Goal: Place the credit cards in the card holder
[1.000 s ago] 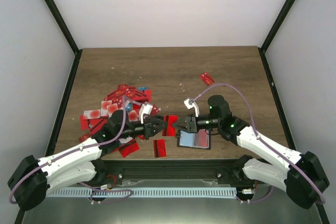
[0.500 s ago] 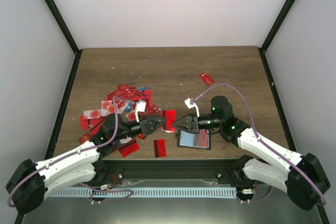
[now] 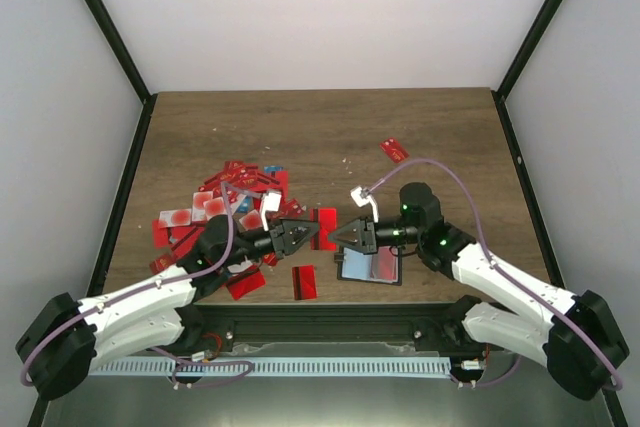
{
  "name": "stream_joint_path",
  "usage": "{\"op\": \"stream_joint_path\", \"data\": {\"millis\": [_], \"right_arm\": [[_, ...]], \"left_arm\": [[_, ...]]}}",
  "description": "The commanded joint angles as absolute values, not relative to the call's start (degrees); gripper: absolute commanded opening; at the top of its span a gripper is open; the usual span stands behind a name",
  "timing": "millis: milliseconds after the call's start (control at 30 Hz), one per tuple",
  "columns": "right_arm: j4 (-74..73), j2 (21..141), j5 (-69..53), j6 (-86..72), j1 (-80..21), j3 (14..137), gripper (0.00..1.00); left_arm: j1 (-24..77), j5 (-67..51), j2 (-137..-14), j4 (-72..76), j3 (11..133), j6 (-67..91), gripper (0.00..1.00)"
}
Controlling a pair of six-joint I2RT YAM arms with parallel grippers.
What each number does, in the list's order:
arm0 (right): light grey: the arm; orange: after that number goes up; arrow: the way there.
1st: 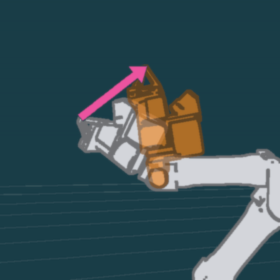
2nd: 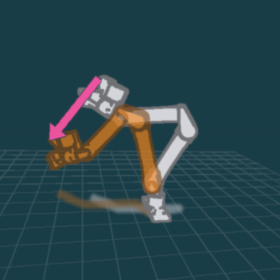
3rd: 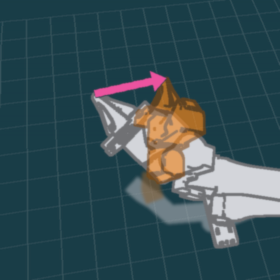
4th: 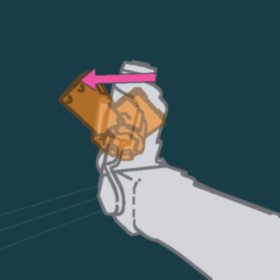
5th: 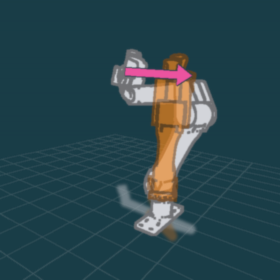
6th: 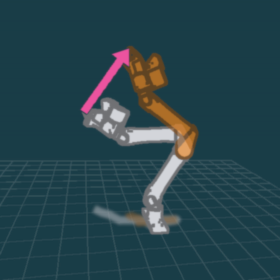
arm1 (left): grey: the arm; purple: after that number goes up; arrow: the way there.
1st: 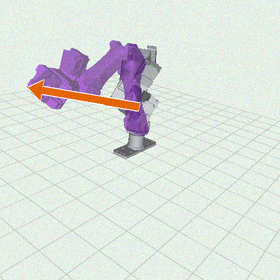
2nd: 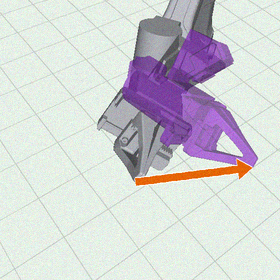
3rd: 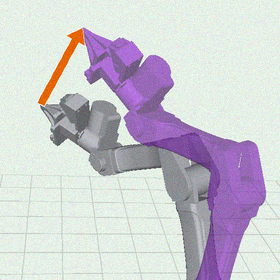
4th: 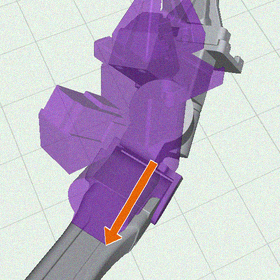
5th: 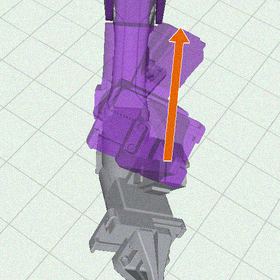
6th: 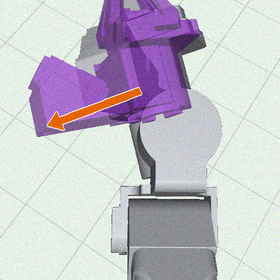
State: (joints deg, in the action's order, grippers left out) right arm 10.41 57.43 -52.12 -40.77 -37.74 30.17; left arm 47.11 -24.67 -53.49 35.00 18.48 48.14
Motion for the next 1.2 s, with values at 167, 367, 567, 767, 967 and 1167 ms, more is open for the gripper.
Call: {"op": "stream_joint_path", "data": {"millis": [167,367,567,767,967,1167], "right_arm": [[-20.72,51.90,-24.42,-38.80,-36.16,32.54,0.01],[-31.29,48.08,-10.16,-45.14,-34.98,28.21,0.01],[-34.35,47.52,-6.21,-51.30,-34.98,25.09,0.01],[-32.71,47.71,-6.78,-50.79,-34.98,24.47,0.01],[-31.69,47.56,-7.28,-49.92,-34.98,24.55,0.01],[-30.94,47.72,-7.56,-49.43,-34.95,24.52,0.01]], "left_arm": [[47.04,-18.90,-56.94,27.35,17.84,43.85,0.45],[50.05,-17.65,-66.03,26.23,20.31,41.81,0.45],[55.07,-10.93,-77.12,18.02,27.94,38.72,0.49],[58.24,-7.42,-86.03,12.31,33.81,39.44,0.50],[60.27,-0.36,-89.15,4.39,37.42,42.32,0.51],[60.70,0.35,-91.07,3.80,37.96,43.06,0.50]]}}
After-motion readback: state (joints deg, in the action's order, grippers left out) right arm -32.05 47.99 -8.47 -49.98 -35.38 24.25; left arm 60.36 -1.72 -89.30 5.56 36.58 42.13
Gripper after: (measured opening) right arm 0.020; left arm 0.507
